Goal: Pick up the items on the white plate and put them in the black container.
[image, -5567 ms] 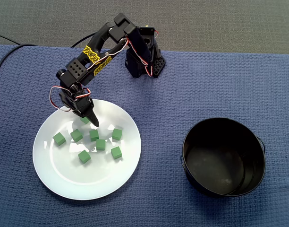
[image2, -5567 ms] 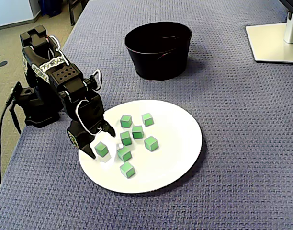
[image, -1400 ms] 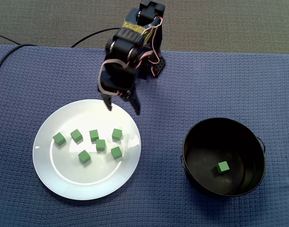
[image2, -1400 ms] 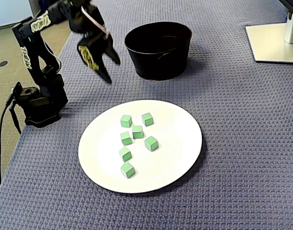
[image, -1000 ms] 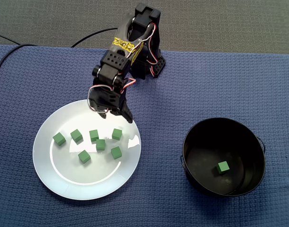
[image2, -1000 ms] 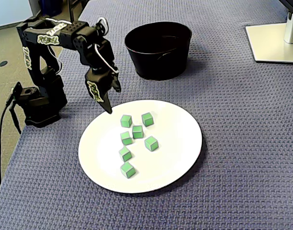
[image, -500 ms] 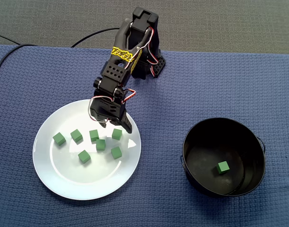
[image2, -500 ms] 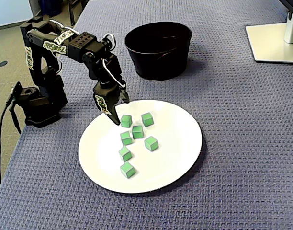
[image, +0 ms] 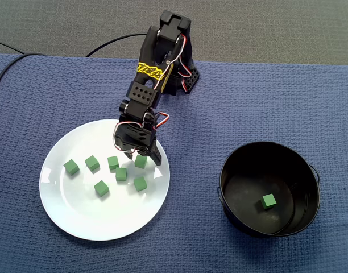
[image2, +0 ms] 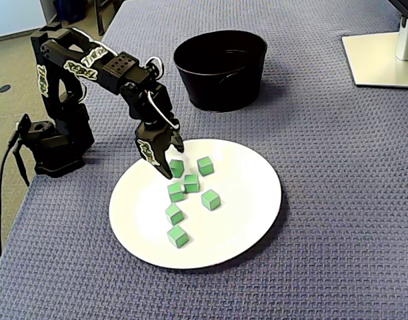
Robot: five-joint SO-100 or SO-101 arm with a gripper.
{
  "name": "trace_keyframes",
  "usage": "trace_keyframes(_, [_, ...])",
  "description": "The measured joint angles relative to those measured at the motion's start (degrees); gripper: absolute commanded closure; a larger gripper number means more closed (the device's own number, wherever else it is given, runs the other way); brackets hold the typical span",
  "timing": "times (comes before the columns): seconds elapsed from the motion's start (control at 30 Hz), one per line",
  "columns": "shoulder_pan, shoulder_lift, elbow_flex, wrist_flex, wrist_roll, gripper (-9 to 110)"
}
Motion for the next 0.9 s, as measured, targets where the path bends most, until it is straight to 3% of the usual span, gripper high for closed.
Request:
trace_keyframes(0.4, [0.26, 0.09, 3.69, -6.15, 0.09, 101])
trace_keyframes(0.7, [-0.18, 1.49, 6.59, -10.11, 2.11, 101])
trace_keyframes(0.9, [1.49, 4.31, 2.20, -3.69, 12.30, 102])
